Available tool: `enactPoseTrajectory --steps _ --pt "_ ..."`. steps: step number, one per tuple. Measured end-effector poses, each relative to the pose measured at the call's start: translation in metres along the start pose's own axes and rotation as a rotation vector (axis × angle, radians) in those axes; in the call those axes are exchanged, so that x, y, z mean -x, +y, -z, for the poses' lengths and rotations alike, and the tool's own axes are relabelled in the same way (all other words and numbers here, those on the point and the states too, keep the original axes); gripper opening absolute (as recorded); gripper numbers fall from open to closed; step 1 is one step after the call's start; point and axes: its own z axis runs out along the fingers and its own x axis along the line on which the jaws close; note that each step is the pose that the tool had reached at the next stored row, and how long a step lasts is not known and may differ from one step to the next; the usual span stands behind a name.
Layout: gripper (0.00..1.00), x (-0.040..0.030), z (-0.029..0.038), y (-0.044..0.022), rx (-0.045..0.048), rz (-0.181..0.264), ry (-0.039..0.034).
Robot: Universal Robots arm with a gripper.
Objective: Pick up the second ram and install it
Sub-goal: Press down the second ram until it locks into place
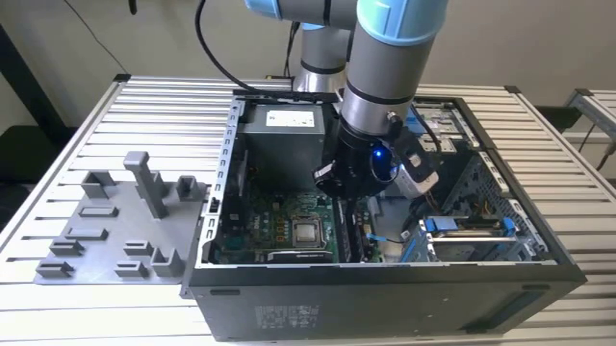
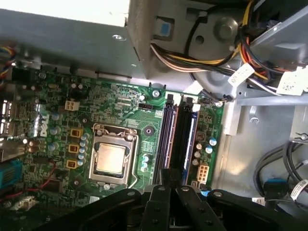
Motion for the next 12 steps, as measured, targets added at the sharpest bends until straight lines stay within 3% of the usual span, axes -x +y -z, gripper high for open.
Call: enactPoseTrajectory --steps 12 --pt "0.11 -0.0002 0.0 0.0 -0.0006 0.205 0.0011"
